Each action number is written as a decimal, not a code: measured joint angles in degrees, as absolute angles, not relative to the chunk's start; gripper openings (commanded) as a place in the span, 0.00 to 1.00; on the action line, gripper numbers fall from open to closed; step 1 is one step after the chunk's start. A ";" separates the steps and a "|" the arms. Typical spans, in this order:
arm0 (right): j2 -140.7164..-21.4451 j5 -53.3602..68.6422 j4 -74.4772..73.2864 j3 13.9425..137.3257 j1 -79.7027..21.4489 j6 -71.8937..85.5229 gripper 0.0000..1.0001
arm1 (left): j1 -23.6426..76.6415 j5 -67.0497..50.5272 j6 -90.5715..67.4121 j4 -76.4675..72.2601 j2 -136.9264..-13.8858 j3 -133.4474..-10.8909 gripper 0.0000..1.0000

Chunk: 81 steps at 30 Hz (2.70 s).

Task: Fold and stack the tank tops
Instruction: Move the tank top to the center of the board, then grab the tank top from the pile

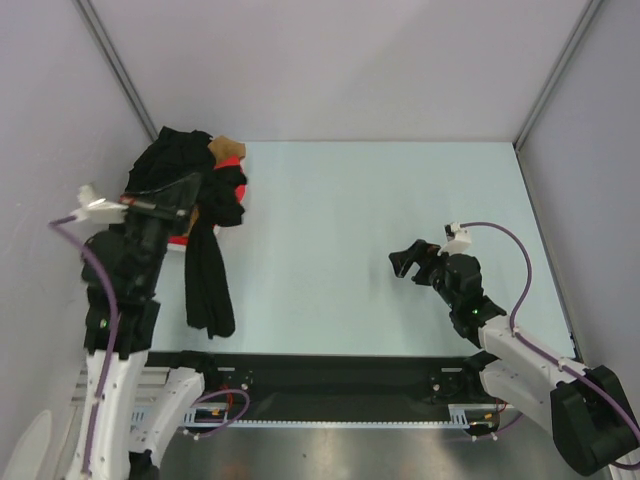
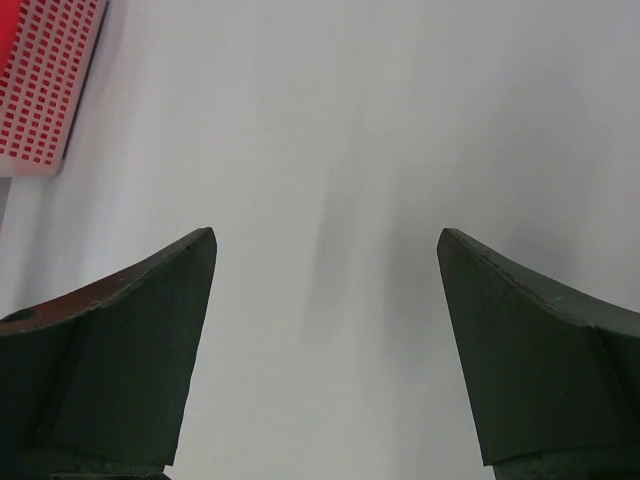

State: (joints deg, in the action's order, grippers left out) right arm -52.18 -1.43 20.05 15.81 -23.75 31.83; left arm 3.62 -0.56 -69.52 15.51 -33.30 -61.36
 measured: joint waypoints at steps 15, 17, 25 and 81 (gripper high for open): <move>-52.69 -1.48 20.05 15.81 -23.75 31.00 0.96 | 18.26 12.91 -63.86 17.76 -38.50 -60.93 0.10; -52.75 -1.48 20.05 15.81 -23.75 31.00 0.96 | 18.26 14.28 -63.33 17.80 -38.98 -61.56 0.10; -53.04 -1.17 20.12 15.81 -23.75 30.98 0.96 | 18.26 14.20 -62.22 17.56 -43.00 -63.18 0.07; -91.31 -10.24 -2.76 45.91 -38.46 26.48 0.04 | 2.85 32.32 -35.79 38.44 -70.04 -78.70 1.00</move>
State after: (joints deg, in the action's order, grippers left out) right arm -91.31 -10.24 -2.76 45.91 -38.46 26.48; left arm 2.85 32.32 -35.79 38.44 -70.04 -78.70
